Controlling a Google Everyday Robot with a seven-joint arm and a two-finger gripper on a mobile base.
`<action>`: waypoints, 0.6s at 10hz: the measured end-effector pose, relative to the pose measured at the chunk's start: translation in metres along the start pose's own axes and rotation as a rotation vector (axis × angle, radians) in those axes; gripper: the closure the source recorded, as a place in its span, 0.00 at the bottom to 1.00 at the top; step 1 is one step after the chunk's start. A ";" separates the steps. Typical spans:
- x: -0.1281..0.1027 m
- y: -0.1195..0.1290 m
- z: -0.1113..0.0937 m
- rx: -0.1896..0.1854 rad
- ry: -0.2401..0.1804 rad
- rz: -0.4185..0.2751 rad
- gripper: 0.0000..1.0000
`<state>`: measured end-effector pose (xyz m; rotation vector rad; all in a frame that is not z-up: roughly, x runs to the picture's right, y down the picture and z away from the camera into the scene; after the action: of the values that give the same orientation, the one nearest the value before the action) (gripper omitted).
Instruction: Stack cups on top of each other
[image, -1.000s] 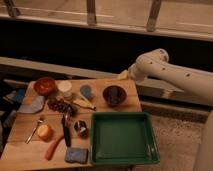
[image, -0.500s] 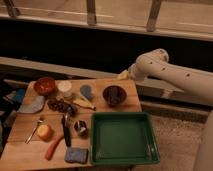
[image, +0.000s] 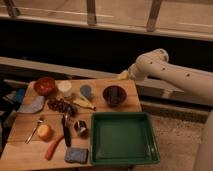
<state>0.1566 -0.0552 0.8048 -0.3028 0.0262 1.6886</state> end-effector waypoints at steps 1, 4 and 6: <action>0.000 0.000 0.000 0.000 0.000 0.000 0.20; 0.000 0.000 0.001 -0.002 0.001 -0.001 0.20; -0.002 0.006 0.006 -0.028 0.017 -0.026 0.20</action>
<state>0.1495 -0.0568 0.8104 -0.3367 0.0113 1.6620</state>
